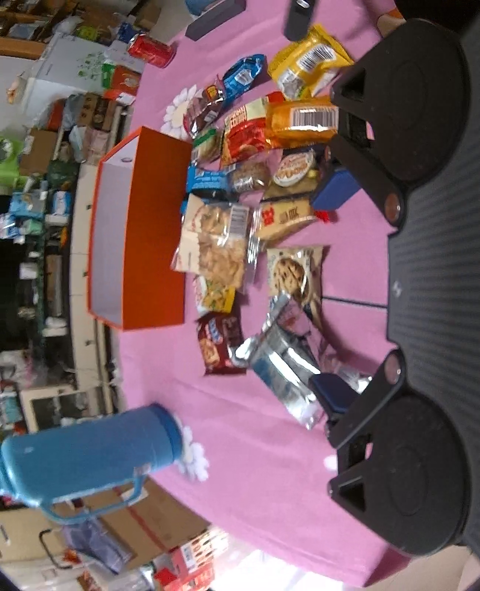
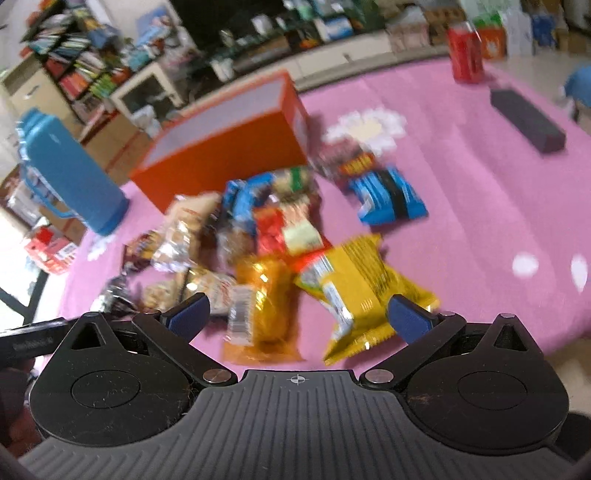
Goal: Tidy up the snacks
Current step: 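Lower the left tool onto the silver bag while the right tool approaches the orange pastry, then grasp the silver bag with left tool while right tool grasps the orange pastry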
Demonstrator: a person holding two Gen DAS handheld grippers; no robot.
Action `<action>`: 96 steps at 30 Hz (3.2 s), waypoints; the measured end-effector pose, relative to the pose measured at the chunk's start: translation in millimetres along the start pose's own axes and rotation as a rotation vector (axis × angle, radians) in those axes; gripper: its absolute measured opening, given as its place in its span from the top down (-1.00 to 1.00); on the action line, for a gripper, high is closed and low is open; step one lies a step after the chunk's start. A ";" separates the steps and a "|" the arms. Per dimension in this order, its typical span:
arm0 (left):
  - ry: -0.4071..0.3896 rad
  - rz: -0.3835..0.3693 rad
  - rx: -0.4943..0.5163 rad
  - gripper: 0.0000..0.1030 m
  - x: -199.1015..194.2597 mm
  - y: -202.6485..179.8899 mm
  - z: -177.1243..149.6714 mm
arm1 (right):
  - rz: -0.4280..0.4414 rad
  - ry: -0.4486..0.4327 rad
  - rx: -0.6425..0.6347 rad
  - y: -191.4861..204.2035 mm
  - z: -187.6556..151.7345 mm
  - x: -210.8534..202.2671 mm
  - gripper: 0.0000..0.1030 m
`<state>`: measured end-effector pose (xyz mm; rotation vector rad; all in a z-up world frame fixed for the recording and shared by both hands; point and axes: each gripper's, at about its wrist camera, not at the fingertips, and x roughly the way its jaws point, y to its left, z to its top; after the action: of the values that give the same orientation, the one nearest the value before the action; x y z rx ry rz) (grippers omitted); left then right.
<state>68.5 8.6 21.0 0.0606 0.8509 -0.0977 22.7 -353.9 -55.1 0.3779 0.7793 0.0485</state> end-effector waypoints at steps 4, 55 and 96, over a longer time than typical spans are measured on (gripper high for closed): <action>-0.047 -0.011 -0.027 -0.81 1.5 15.8 -53.8 | -0.003 -0.114 -0.048 2.0 -23.8 -5.7 -0.82; 0.075 -0.325 0.445 -0.82 111.4 101.1 25.9 | -0.008 0.021 -0.109 43.1 -37.8 89.7 -0.78; -0.143 -0.334 -0.109 -0.15 203.9 28.4 232.6 | 0.132 -0.194 -0.189 90.7 210.3 188.6 0.60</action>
<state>379.0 2.7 20.9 -0.1896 0.7164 -0.3650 311.9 -301.4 -14.6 0.2497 0.5522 0.2053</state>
